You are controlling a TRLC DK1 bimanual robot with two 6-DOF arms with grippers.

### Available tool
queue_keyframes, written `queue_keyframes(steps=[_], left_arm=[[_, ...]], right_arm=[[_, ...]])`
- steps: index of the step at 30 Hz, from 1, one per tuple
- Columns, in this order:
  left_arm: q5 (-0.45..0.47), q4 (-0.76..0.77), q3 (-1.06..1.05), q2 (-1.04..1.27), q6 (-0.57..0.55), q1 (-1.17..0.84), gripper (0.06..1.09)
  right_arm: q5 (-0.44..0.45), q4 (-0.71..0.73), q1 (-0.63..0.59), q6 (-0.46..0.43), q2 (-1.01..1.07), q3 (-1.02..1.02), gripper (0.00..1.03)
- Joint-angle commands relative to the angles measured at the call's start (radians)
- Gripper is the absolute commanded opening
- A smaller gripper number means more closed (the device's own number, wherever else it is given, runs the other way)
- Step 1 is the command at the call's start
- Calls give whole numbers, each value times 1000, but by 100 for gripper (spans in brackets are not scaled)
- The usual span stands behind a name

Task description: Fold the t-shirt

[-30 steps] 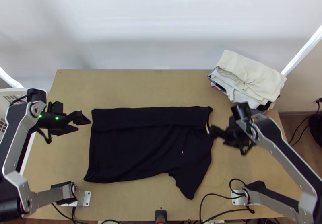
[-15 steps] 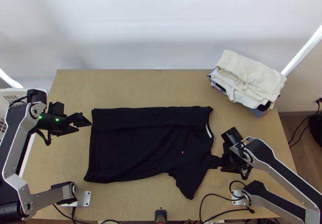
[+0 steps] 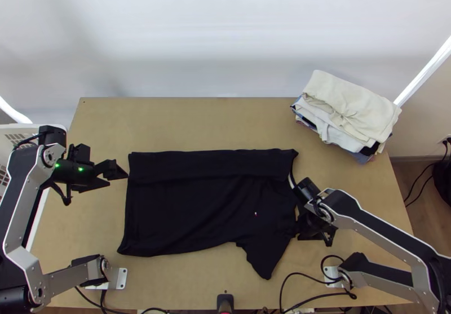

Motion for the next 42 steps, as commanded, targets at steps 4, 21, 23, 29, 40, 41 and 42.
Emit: queue_keyframes(steps=[4,21,23,29,40,41,42], left_arm=[[-40,-136,-36,-22,145,-5,104],[-393,-301,-371,-203,469,-326,104],[-401,-311,-402,-234,469,-392,104],[-404,-291,-410,-222,452,-467,104],[-415,-295,-393,-85,431,-559,103],[-419,-295,-390,-70,429,-568,103],[-421,-292,-385,-53,429,-579,103]], right_arm=[[8,23,7,-48,-14,-16,3],[14,23,-13,-74,-45,-5,3],[14,21,-13,-74,-47,-6,3],[14,23,-13,-73,-57,-9,3],[12,23,-13,-74,-59,0,3],[12,23,-14,-74,-59,0,3],[12,23,-13,-74,-59,0,3]])
